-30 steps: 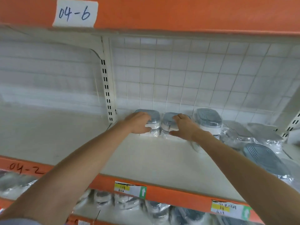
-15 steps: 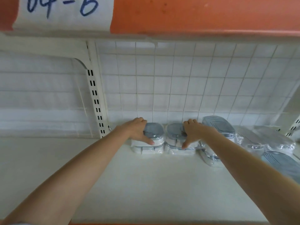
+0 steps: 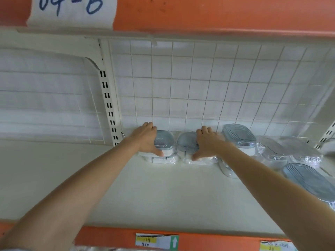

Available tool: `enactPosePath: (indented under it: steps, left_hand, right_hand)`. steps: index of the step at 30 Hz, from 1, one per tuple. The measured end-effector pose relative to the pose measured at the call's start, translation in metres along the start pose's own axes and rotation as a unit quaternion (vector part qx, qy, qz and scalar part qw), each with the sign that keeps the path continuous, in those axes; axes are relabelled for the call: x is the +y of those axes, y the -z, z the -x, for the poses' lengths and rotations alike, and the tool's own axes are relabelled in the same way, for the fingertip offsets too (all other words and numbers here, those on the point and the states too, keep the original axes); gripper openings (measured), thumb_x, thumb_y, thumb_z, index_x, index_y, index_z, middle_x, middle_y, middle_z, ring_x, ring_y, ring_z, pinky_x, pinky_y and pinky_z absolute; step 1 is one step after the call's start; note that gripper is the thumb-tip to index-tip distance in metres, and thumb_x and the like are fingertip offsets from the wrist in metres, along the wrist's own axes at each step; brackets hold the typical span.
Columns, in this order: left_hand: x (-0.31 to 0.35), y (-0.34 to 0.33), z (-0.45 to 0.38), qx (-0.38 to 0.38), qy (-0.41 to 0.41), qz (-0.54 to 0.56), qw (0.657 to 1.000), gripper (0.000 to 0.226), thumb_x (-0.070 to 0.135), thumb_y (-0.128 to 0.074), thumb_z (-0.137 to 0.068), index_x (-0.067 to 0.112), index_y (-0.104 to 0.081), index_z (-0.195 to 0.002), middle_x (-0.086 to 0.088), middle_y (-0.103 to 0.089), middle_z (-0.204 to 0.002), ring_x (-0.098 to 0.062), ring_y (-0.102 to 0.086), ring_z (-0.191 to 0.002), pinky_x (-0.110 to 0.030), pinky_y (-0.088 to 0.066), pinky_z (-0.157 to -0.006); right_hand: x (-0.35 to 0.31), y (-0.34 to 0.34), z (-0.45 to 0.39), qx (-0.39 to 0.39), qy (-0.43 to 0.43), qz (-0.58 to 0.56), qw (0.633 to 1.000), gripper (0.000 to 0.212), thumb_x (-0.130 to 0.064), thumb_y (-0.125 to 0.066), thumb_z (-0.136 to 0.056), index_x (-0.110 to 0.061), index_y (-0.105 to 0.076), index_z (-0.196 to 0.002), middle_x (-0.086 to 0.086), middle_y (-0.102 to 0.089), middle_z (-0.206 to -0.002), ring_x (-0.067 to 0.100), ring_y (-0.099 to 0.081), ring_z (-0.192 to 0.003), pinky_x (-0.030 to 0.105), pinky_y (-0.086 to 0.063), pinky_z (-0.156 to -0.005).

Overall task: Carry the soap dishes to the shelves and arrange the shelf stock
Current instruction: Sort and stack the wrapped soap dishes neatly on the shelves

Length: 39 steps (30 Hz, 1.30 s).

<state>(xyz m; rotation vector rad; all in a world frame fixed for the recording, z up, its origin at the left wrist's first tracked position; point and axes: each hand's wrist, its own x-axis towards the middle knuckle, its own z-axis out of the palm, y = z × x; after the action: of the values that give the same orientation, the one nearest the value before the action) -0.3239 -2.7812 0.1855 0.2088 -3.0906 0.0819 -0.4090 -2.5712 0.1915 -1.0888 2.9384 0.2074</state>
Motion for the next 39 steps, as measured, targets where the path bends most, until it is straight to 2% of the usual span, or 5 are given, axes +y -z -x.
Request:
enactPosePath:
  steps: [4,10,20,33,39]
  left_hand:
    - [0.01,0.002,0.027,-0.003,0.037,-0.003,0.999,0.09,0.072,-0.071,-0.063,0.008,-0.049,-0.121,-0.004,-0.044,-0.12,-0.02,-0.041,-0.115,-0.031,-0.04,-0.085]
    - [0.038,-0.001,0.073,0.004,0.088,-0.014,0.996,0.094,0.068,-0.072,-0.065,0.006,-0.044,-0.13,-0.006,-0.042,-0.125,-0.023,-0.039,-0.12,-0.033,-0.04,-0.091]
    - [0.083,-0.011,0.159,0.012,0.138,-0.023,0.99,0.093,0.071,-0.069,-0.065,0.005,-0.047,-0.125,-0.008,-0.045,-0.122,-0.024,-0.042,-0.114,-0.034,-0.04,-0.094]
    - [0.151,-0.007,0.225,0.016,0.062,-0.022,0.998,0.093,0.076,-0.066,-0.064,0.005,-0.049,-0.121,-0.007,-0.046,-0.119,-0.023,-0.043,-0.113,-0.035,-0.042,-0.092]
    - [0.187,-0.026,0.271,-0.016,0.022,-0.001,1.0,0.094,0.077,-0.065,-0.065,0.006,-0.047,-0.125,-0.007,-0.046,-0.123,-0.023,-0.043,-0.115,-0.034,-0.041,-0.091]
  right_hand:
    - [-0.006,-0.003,0.02,0.024,0.015,0.004,1.0,0.093,-0.058,-0.069,-0.07,-0.003,-0.031,-0.134,0.014,-0.038,-0.13,0.03,-0.036,-0.121,0.036,-0.035,-0.099]
    - [-0.016,-0.022,0.058,0.058,0.027,0.011,0.998,0.09,-0.059,-0.067,-0.072,-0.004,-0.031,-0.134,0.013,-0.04,-0.133,0.029,-0.037,-0.123,0.035,-0.031,-0.103]
    - [-0.02,-0.048,0.127,0.023,0.037,-0.047,0.998,0.099,-0.062,-0.068,-0.07,-0.003,-0.026,-0.138,0.015,-0.035,-0.141,0.032,-0.031,-0.132,0.04,-0.029,-0.107]
    - [0.0,-0.052,0.249,0.038,-0.04,-0.073,0.996,0.1,-0.068,-0.066,-0.068,-0.002,-0.03,-0.134,0.015,-0.038,-0.135,0.032,-0.035,-0.126,0.039,-0.031,-0.105]
    - [-0.004,-0.075,0.321,0.036,-0.083,-0.085,0.992,0.099,-0.069,-0.066,-0.068,-0.002,-0.032,-0.133,0.015,-0.04,-0.133,0.031,-0.037,-0.125,0.041,-0.031,-0.105]
